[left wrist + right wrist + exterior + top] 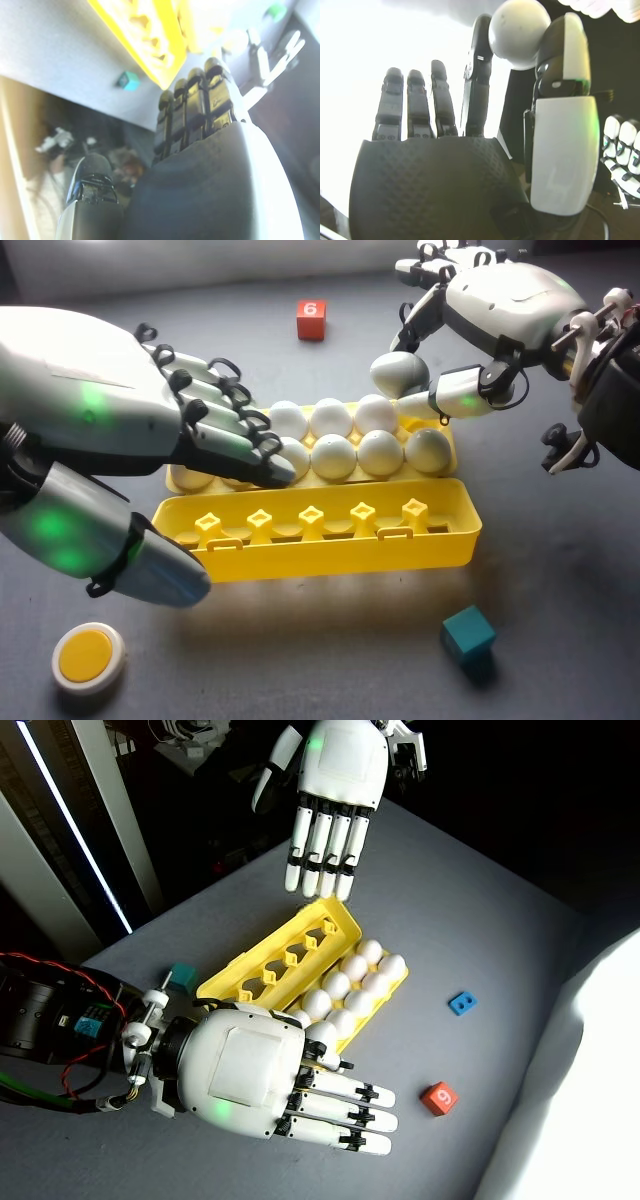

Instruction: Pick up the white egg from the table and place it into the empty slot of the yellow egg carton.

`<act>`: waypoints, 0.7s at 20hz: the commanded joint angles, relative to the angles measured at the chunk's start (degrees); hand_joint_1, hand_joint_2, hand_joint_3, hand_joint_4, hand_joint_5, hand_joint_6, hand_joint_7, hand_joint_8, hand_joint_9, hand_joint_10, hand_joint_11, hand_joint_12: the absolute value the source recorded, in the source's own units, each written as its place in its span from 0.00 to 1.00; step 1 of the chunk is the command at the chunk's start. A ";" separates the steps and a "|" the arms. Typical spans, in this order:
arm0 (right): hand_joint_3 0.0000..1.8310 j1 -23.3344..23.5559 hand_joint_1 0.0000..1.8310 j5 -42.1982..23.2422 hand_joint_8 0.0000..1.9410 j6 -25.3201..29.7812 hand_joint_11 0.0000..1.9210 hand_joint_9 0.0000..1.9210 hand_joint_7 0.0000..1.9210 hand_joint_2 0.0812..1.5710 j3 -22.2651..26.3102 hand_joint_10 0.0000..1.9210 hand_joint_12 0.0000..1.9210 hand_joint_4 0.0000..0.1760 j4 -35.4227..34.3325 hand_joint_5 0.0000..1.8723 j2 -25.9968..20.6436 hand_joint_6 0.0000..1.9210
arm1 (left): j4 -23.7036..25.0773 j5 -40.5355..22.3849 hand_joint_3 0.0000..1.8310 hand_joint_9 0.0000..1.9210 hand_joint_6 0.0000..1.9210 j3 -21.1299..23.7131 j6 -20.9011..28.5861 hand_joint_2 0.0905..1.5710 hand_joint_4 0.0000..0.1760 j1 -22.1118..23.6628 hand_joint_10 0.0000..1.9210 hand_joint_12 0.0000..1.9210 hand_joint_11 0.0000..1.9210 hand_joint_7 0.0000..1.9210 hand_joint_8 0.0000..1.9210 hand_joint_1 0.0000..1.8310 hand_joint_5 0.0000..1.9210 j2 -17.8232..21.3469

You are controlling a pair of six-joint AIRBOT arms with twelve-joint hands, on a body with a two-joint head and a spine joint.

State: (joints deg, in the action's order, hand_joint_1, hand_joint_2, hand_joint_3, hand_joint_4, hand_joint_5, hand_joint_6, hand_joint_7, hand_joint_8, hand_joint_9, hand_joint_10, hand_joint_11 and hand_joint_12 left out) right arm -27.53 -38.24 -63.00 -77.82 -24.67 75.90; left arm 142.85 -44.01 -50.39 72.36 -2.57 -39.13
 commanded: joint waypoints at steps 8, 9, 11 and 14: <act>0.00 -0.91 0.58 -6.57 0.00 -0.06 0.00 0.00 0.07 0.66 -0.76 0.00 0.00 0.78 0.65 0.59 0.08 0.42 | -2.29 3.20 0.00 0.06 0.00 0.13 1.25 0.78 0.00 -0.70 0.00 0.10 0.00 0.07 0.00 0.00 0.08 0.05; 0.00 -0.96 0.59 -6.60 0.00 -0.06 0.00 0.00 0.08 0.65 -0.77 0.00 0.00 0.66 0.56 0.60 0.16 0.40 | -2.29 3.21 0.00 0.06 0.00 0.13 1.25 0.78 0.00 -0.70 0.00 0.12 0.00 0.08 0.00 0.00 0.09 0.05; 0.00 -1.09 0.55 -6.65 0.00 -0.06 0.00 0.00 0.07 0.58 -0.77 0.00 0.00 0.00 0.40 0.55 0.27 0.20 | -2.29 3.21 0.00 0.06 0.00 0.19 1.25 0.79 0.00 -0.79 0.00 0.10 0.00 0.08 0.00 0.00 0.08 0.05; 0.00 -1.23 0.45 -6.74 0.00 -0.06 0.00 0.00 0.03 0.57 -0.82 0.00 0.00 0.14 0.39 0.53 0.34 0.03 | -2.29 3.19 0.00 0.08 0.00 0.25 1.26 0.78 0.00 -0.95 0.00 0.13 0.00 0.10 0.00 0.00 0.10 0.06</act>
State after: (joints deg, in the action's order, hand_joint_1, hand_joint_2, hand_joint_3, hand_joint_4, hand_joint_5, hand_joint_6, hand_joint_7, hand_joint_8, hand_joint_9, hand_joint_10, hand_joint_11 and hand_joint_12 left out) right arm -28.99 -38.13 -63.18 -78.54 -25.26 76.40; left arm 142.96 -44.03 -50.26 73.43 -3.86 -39.13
